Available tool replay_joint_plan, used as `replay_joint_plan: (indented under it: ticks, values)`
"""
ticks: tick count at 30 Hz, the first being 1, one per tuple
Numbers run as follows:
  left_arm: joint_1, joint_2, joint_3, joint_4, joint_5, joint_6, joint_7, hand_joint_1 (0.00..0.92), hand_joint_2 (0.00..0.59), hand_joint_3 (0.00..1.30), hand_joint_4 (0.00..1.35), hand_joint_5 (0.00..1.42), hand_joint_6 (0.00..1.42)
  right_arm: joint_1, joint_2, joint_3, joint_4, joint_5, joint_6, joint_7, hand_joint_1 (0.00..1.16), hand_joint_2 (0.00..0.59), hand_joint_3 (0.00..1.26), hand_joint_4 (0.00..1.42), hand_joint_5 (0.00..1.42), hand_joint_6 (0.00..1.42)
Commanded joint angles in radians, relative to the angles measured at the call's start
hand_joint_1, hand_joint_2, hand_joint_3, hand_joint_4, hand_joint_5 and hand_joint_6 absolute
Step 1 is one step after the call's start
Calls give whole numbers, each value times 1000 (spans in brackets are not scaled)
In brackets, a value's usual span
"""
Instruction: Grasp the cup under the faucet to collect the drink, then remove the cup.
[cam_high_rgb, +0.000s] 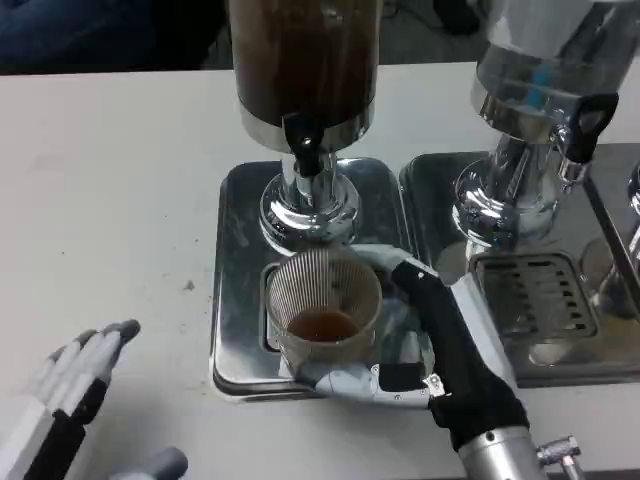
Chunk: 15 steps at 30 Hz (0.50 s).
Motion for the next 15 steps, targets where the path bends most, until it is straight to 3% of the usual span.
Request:
replay_joint_plan:
  ticks: [1,6,15]
  values:
    - [51,31,1,-48,59,36,33,0,134,0,0,0,0,-4,0,2,-51,26,-26,13,1037,139,745,826,888,1190]
    - [103,43,-5,-75,121,54,90,0,134,0,0,0,0,13,-14,9,-78,34,-28,40,1035,139,745,832,889,1193]
    - [201,11,-23,-172,190,111,191,0,135,0,0,0,0,50,-38,1,-152,58,-16,88,1034,139,745,834,889,1195]
